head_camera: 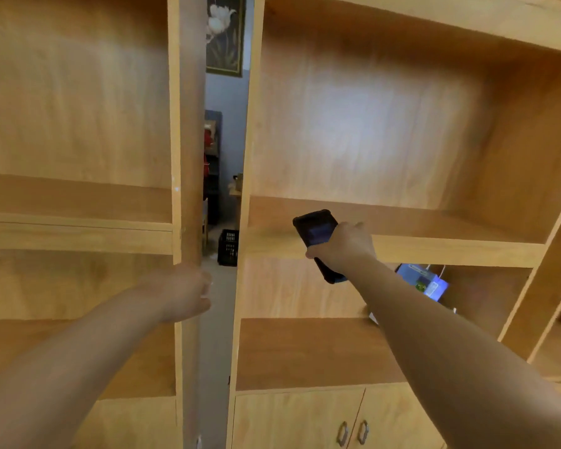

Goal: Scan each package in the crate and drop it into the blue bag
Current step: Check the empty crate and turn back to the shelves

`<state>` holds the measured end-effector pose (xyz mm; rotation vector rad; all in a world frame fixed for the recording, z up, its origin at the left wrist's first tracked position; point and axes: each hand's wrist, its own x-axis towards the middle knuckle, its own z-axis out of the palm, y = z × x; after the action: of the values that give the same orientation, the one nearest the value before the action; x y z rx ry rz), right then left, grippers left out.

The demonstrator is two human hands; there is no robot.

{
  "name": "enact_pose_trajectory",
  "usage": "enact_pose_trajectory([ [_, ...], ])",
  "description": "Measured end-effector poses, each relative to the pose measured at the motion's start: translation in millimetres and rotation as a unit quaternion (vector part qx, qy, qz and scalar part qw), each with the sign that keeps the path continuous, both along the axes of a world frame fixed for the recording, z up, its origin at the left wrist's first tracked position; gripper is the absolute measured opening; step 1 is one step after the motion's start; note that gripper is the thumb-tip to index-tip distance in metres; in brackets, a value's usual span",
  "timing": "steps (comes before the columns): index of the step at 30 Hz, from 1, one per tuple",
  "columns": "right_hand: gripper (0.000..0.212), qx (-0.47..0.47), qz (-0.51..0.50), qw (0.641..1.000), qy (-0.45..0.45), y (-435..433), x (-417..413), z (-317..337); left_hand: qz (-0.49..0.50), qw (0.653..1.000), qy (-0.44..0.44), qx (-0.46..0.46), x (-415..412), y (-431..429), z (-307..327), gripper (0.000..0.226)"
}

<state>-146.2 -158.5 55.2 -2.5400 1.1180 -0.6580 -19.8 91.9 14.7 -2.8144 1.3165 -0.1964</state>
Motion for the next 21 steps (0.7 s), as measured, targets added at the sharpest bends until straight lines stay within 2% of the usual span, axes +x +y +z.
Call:
enact_pose_trajectory([
  [2,0.048,0.008,0.007,1.000,0.006,-21,23,9,0.018,1.000,-0.007,-0.002,8,-18,6,0.025],
  [6,0.042,0.016,0.016,0.998,0.063,-54,61,16,0.058,0.998,0.003,0.017,23,-41,8,0.025],
  [10,0.025,0.035,0.051,0.994,0.086,-73,92,22,0.084,0.996,0.008,0.033,32,-54,12,0.019],
  [13,0.025,0.043,0.053,0.991,0.118,-81,112,30,0.104,0.993,0.001,0.050,35,-63,15,0.020],
  [21,0.013,0.042,0.035,0.991,0.125,-88,143,36,0.112,0.990,0.017,0.086,43,-71,17,0.033],
])
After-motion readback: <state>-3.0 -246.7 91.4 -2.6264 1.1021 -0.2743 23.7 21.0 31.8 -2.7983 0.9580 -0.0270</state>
